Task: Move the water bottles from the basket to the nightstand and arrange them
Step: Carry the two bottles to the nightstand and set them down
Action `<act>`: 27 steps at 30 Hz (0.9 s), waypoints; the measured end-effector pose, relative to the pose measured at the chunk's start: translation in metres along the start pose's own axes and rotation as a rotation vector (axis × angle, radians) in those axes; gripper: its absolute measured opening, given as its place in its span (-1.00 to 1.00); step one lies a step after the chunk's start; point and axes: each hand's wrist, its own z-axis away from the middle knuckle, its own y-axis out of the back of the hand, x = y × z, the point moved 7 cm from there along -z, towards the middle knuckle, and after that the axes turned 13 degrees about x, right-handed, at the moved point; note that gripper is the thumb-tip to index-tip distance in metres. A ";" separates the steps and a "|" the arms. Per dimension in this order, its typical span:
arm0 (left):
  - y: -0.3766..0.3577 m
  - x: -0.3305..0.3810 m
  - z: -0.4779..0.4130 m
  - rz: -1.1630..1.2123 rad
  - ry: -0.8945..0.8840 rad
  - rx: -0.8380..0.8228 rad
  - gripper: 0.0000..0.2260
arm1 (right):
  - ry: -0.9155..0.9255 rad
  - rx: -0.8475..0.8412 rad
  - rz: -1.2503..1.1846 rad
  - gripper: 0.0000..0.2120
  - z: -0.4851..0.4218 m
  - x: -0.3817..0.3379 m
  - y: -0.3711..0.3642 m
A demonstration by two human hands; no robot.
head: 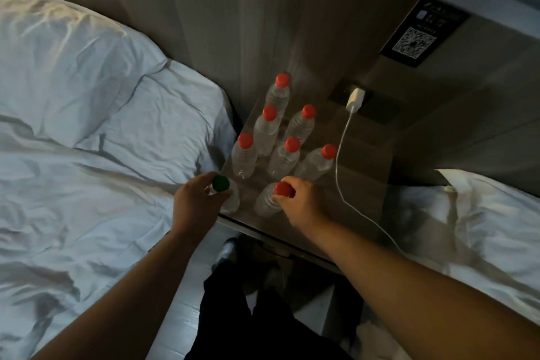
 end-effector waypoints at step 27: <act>-0.030 -0.017 -0.017 0.023 0.046 -0.263 -0.61 | 0.060 0.015 0.032 -0.73 -0.045 -0.005 -0.041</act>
